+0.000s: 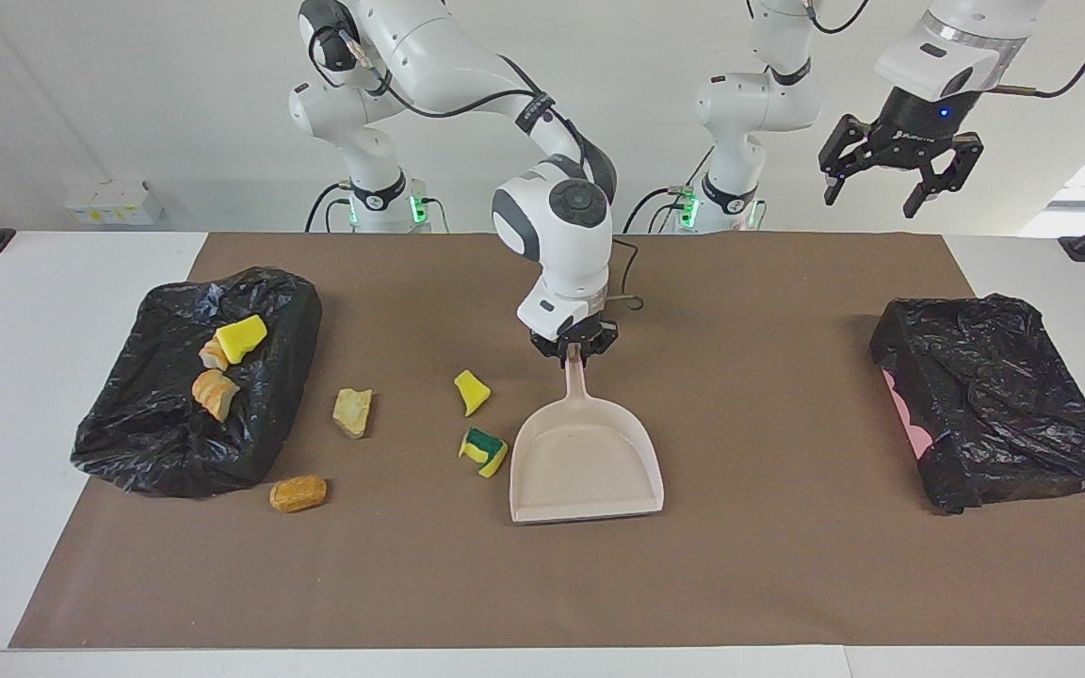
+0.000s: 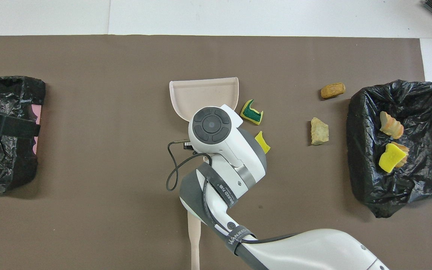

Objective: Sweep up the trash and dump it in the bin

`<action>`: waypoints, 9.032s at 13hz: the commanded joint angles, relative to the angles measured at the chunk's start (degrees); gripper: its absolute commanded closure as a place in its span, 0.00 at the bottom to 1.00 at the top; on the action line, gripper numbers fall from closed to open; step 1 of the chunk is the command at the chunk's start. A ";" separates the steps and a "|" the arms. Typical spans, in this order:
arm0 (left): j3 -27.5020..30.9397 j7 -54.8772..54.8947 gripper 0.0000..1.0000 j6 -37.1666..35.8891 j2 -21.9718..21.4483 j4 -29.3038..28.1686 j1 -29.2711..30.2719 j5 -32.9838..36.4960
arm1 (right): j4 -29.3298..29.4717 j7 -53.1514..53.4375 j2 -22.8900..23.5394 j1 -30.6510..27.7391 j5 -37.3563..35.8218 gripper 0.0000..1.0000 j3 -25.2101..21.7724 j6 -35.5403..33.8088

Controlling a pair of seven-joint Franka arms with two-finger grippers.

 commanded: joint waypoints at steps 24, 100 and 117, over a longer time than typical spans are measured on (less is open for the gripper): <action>-0.18 0.22 0.00 -2.55 -0.72 0.04 0.35 0.77 | -34.42 7.60 -27.50 17.08 13.46 0.12 0.40 1.16; 0.52 49.15 1.00 34.87 11.49 -28.51 -9.23 1.39 | 0.81 -14.99 -3.33 -28.87 -30.22 1.00 4.10 -25.55; 0.52 55.69 1.00 42.00 8.50 -37.66 -11.51 4.81 | -1.73 -28.75 -1.75 -24.76 -15.20 1.00 10.41 -24.85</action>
